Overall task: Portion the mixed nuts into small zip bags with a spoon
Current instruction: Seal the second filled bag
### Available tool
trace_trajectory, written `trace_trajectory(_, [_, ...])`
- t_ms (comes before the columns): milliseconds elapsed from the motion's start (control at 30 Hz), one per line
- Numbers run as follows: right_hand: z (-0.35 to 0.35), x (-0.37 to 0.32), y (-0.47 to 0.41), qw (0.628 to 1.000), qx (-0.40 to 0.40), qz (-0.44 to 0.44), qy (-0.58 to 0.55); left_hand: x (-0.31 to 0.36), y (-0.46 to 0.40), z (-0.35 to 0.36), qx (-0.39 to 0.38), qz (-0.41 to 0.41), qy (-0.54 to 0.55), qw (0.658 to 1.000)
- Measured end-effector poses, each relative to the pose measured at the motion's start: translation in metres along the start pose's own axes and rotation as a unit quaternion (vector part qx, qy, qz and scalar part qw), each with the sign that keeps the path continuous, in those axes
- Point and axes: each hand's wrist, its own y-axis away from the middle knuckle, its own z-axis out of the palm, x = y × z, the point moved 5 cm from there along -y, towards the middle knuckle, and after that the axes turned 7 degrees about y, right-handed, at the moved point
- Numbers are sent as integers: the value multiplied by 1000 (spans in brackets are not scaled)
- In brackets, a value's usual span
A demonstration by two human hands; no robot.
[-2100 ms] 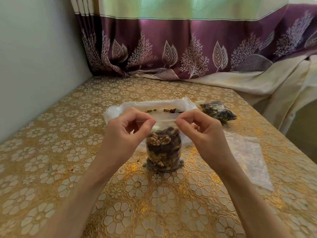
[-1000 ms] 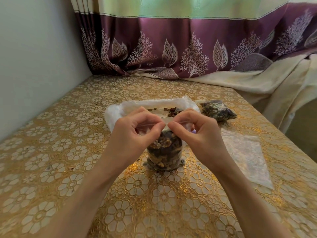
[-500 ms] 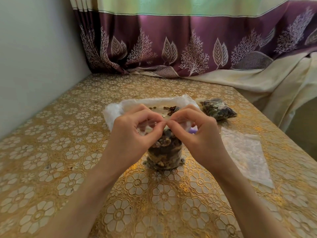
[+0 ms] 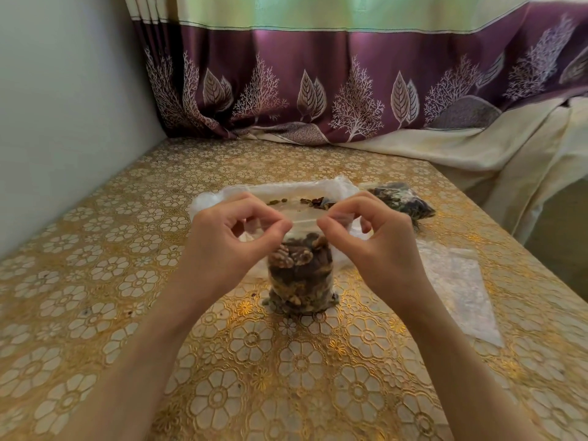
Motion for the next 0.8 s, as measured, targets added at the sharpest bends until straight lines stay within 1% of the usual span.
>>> trace_trajectory(167, [-10, 12, -1, 999, 4, 28, -43, -3, -1, -8, -7, -13, 2, 1000])
trace_trajectory(300, [-10, 18, 0, 992, 1, 70, -107, -4, 0, -17, 12, -34, 48, 998])
trace_trajectory(433, [-14, 21, 0, 990, 30, 94, -99, -5, 1, -19, 38, -36, 64, 997])
trace_trajectory(567, [-12, 23, 1, 985, 47, 99, -131, -15, 4, -18, 52, -75, 101, 991])
trace_trajectory(633, [-12, 24, 1, 985, 48, 100, -134, -22, 5, -10, 18, -117, 152, 981])
trace_trajectory(700, [-13, 26, 2, 986, 49, 100, -125, -29, 9, 2, -63, -169, 180, 967])
trace_trajectory(767, [-14, 27, 2, 986, 48, 100, -124, -35, 16, 13, -159, -217, 171, 948])
trace_trajectory(800, [-14, 28, 3, 986, 47, 101, -126, -37, 18, 17, -195, -230, 163, 939])
